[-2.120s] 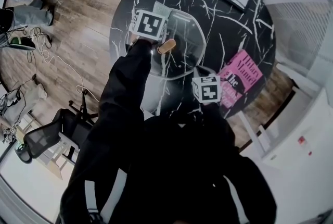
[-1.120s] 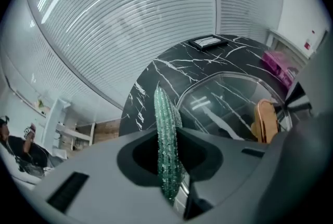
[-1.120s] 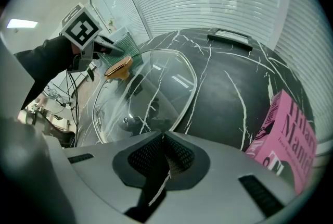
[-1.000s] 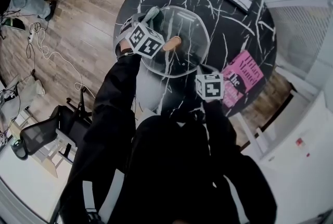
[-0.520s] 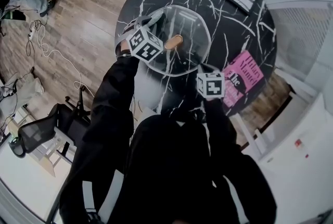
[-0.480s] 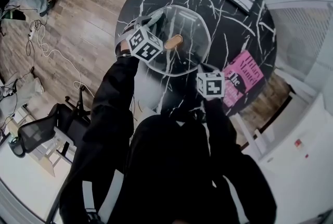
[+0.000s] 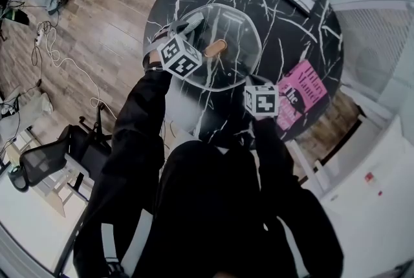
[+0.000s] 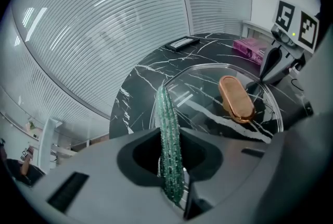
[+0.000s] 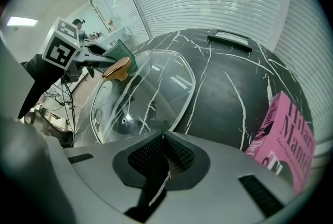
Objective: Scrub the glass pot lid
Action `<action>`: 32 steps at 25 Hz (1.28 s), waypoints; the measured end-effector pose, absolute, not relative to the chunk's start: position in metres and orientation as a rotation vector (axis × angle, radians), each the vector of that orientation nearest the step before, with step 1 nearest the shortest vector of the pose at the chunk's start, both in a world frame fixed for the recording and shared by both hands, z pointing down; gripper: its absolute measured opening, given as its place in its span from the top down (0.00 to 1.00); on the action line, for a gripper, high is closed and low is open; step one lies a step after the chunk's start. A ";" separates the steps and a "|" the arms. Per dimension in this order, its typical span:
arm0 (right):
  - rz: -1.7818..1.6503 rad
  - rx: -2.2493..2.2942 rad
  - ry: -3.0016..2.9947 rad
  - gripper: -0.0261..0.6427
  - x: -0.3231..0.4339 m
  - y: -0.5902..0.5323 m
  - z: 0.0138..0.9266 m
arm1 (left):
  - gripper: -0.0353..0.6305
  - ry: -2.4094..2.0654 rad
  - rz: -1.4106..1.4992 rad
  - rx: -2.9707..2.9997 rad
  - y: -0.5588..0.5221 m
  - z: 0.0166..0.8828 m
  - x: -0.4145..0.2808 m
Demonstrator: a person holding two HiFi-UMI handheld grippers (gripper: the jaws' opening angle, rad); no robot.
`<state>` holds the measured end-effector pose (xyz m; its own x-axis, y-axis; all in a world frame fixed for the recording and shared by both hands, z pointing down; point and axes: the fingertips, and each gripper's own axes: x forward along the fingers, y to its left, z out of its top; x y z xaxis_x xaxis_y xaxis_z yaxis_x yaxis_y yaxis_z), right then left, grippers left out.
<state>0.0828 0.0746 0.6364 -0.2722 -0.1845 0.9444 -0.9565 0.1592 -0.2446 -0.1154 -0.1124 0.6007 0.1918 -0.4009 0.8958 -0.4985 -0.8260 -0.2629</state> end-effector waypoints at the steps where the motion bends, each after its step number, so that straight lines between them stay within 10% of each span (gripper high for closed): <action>1: 1.191 1.116 -1.618 0.94 0.083 0.075 0.637 | 0.85 -0.889 1.724 2.357 -0.110 0.600 -0.116; 32: 1.129 1.109 -1.671 0.94 0.072 0.068 0.634 | 0.85 -0.949 1.616 2.273 -0.035 0.601 -0.126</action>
